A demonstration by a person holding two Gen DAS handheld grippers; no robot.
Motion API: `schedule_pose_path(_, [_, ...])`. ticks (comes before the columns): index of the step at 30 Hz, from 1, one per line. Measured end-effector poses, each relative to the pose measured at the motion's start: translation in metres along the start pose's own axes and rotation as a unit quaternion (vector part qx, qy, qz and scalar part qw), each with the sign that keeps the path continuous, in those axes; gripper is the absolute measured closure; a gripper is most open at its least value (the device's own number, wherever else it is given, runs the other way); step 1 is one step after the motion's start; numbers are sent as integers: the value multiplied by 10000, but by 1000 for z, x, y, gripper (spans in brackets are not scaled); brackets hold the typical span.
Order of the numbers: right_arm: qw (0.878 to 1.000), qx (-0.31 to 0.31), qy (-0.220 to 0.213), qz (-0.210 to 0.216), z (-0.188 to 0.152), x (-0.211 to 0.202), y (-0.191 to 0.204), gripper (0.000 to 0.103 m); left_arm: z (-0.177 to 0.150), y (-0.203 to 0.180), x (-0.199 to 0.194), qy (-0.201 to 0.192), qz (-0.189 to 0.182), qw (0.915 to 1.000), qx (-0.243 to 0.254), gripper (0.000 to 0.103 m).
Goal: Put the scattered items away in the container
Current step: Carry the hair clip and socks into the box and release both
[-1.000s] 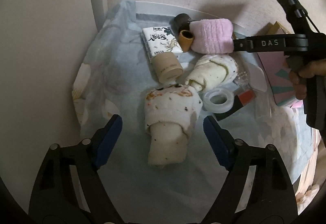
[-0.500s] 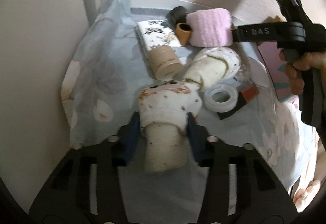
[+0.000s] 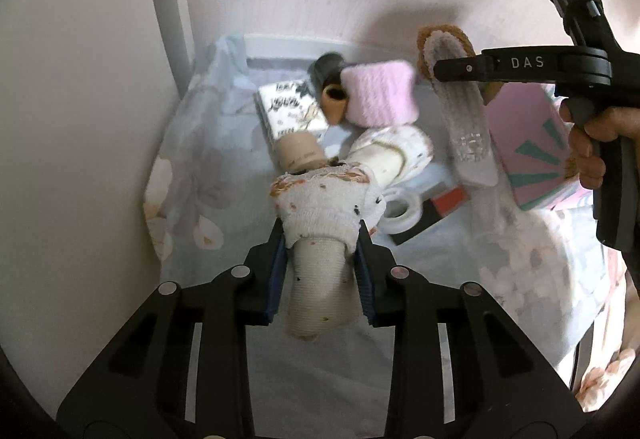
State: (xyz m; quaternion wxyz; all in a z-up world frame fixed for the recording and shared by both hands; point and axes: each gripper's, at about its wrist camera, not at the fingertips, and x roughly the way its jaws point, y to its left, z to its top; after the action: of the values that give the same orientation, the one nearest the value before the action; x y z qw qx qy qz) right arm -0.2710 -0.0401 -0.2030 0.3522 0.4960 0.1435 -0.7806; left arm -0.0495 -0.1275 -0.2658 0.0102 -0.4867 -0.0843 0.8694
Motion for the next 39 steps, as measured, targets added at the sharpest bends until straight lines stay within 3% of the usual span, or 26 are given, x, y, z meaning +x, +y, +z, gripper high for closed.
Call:
schedule_pose_path(9, [9994,-32,-303,184,20,-63,14,68,41,-21,-63,-356,-24,9993,94,75])
schedule_pose_path(22, [9978,-245,-588,161,-9,-171,-33,68,107,-113,-114,-862,-241,9934,719,75])
schedule_pose_path(30, [9978,-188,-639,-38,-29,-208,-91,68,141,-184,-107,-857,-566,9896,1011,75])
schedule_pose_path(39, [9983,-126,-455,-333,-55,-231,-166,68,154,-261,-60,-531,-884,9869,1243,75])
